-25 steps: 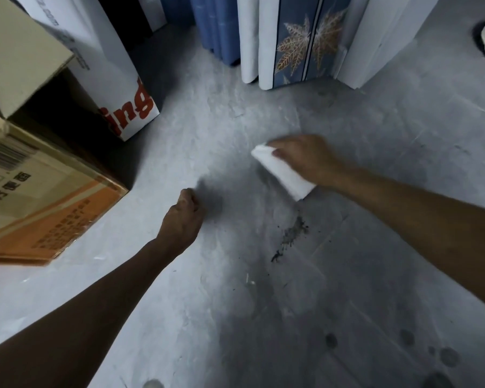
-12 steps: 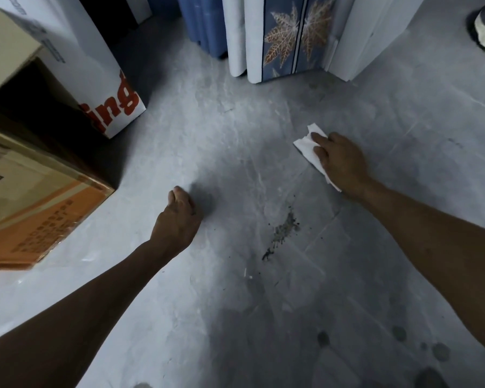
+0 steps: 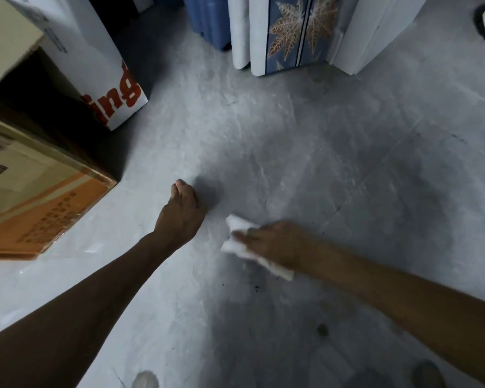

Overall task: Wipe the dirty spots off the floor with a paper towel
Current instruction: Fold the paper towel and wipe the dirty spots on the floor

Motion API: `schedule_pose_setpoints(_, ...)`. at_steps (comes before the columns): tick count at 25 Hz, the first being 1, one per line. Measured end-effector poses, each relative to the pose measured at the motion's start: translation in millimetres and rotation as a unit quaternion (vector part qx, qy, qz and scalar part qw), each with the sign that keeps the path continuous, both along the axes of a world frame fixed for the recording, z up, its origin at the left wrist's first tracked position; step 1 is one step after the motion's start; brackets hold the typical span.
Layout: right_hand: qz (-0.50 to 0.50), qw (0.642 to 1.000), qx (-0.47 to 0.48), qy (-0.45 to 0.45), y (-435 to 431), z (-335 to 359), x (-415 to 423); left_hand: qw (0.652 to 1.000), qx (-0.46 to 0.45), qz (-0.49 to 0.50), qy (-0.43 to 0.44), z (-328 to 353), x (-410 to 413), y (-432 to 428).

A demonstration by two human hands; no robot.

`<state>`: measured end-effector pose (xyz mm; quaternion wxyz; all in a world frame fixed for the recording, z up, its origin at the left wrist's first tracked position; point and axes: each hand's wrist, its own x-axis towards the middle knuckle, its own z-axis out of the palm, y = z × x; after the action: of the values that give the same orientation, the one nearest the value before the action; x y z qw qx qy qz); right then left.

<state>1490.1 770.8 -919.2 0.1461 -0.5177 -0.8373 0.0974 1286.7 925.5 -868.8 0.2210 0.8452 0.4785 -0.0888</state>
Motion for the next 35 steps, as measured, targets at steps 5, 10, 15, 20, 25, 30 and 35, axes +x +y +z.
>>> schedule_pose_setpoints(5,-0.495,0.864,-0.032,-0.085,20.2,9.4,69.6,0.999,-0.022,0.024,-0.021,6.5,1.1,-1.9)
schedule_pose_setpoints(10,-0.301,0.946,-0.105,0.058,16.8,13.2,-83.6,0.981,-0.044,0.151,-0.116,15.8,-24.4,7.1)
schedule_pose_setpoints(15,-0.015,0.987,-0.05,-0.155,36.9,13.8,-62.3,0.989,-0.032,0.059,-0.133,20.4,-60.9,0.7)
schedule_pose_setpoints(20,-0.489,0.867,-0.051,-0.078,115.3,16.3,-24.2,0.979,-0.028,0.135,-0.15,16.9,-66.5,-1.7)
schedule_pose_setpoints(25,-0.089,0.995,-0.037,-0.021,67.3,9.8,-131.9,0.969,-0.02,0.186,-0.162,18.5,-59.1,2.9)
schedule_pose_setpoints(30,-0.161,0.98,-0.111,-0.037,67.2,31.5,-27.3,0.983,-0.014,0.109,-0.15,17.4,-60.0,-8.8)
schedule_pose_setpoints(35,-0.396,0.913,-0.036,-0.091,51.3,22.4,-8.8,0.988,0.012,0.066,-0.137,17.1,-40.9,-10.5)
